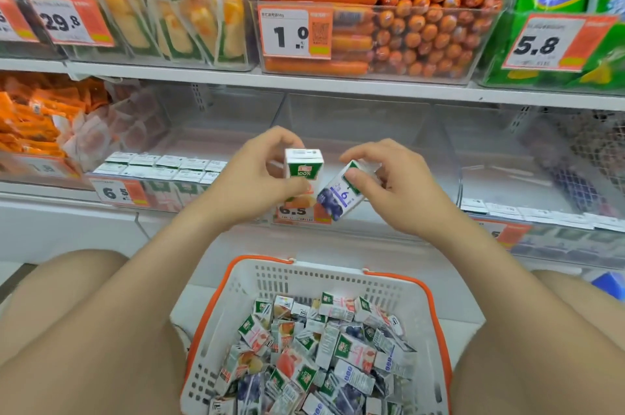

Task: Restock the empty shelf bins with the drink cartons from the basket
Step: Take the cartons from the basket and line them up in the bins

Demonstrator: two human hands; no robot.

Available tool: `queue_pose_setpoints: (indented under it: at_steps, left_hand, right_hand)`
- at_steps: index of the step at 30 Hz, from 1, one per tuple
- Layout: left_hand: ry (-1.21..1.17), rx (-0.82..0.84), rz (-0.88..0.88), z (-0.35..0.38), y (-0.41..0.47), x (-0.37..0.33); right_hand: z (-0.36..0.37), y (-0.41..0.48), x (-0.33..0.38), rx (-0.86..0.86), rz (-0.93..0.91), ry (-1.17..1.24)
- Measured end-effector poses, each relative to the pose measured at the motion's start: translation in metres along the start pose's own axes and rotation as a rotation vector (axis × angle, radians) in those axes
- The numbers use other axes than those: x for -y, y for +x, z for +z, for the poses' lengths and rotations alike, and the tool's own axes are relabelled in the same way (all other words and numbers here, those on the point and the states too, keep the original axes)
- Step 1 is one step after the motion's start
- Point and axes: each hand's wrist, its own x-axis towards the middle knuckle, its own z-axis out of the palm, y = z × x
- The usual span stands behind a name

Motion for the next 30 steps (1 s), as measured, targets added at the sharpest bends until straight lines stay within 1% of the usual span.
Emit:
queue_pose_setpoints:
  at_steps: [2,4,6,9,11,12,14,16,18,21,22,23,24,25,27,28,30]
  left_hand:
    - [0.146,-0.102,0.075,0.004,0.015,-0.001]
    - [0.170,-0.115,0.152,0.010,0.028,0.003]
    - [0.198,-0.051,0.224,0.017,0.037,0.014]
    - [0.398,0.066,0.280,0.025,0.049,0.037]
    - [0.547,0.202,0.224,0.027,0.056,0.045]
    - [0.609,0.276,0.168,0.027,0.059,0.045]
    - [0.664,0.387,0.055,0.025,0.066,0.039]
    - [0.705,0.460,-0.001,0.026,0.073,0.032]
    - [0.736,0.508,-0.023,0.033,0.074,0.029]
    - [0.772,0.447,-0.010,0.043,0.067,0.031]
    - [0.765,0.402,-0.003,0.044,0.065,0.032]
    - [0.751,0.346,0.039,0.045,0.061,0.032]
    - [0.715,0.291,0.119,0.048,0.058,0.030]
    - [0.635,0.252,0.202,0.053,0.054,0.026]
    - [0.374,0.209,0.303,0.066,0.043,0.011]
    - [0.268,0.193,0.315,0.073,0.038,0.002]
    - [0.121,0.199,0.283,0.087,0.029,-0.016]
  right_hand:
    - [-0.003,0.006,-0.005,-0.088,0.021,-0.031]
    - [-0.004,0.011,-0.009,-0.155,0.060,-0.045]
    - [-0.005,0.014,-0.014,-0.196,0.107,-0.050]
    - [-0.004,0.017,-0.020,-0.212,0.150,-0.059]
    - [-0.002,0.018,-0.020,-0.206,0.162,-0.063]
    - [-0.001,0.018,-0.020,-0.199,0.164,-0.068]
    - [0.001,0.020,-0.019,-0.181,0.165,-0.072]
    - [0.003,0.021,-0.017,-0.159,0.160,-0.077]
    - [0.005,0.022,-0.017,-0.128,0.156,-0.100]
    - [0.006,0.021,-0.018,-0.089,0.177,-0.108]
    - [0.004,0.020,-0.018,-0.081,0.188,-0.108]
    - [0.002,0.019,-0.018,-0.081,0.194,-0.110]
    - [-0.001,0.018,-0.018,-0.086,0.194,-0.109]
    - [-0.004,0.016,-0.018,-0.094,0.185,-0.101]
    - [-0.015,0.009,-0.015,-0.124,0.153,-0.040]
    - [-0.020,0.004,-0.013,-0.143,0.141,0.015]
    - [-0.033,-0.007,-0.013,-0.188,0.148,0.116]
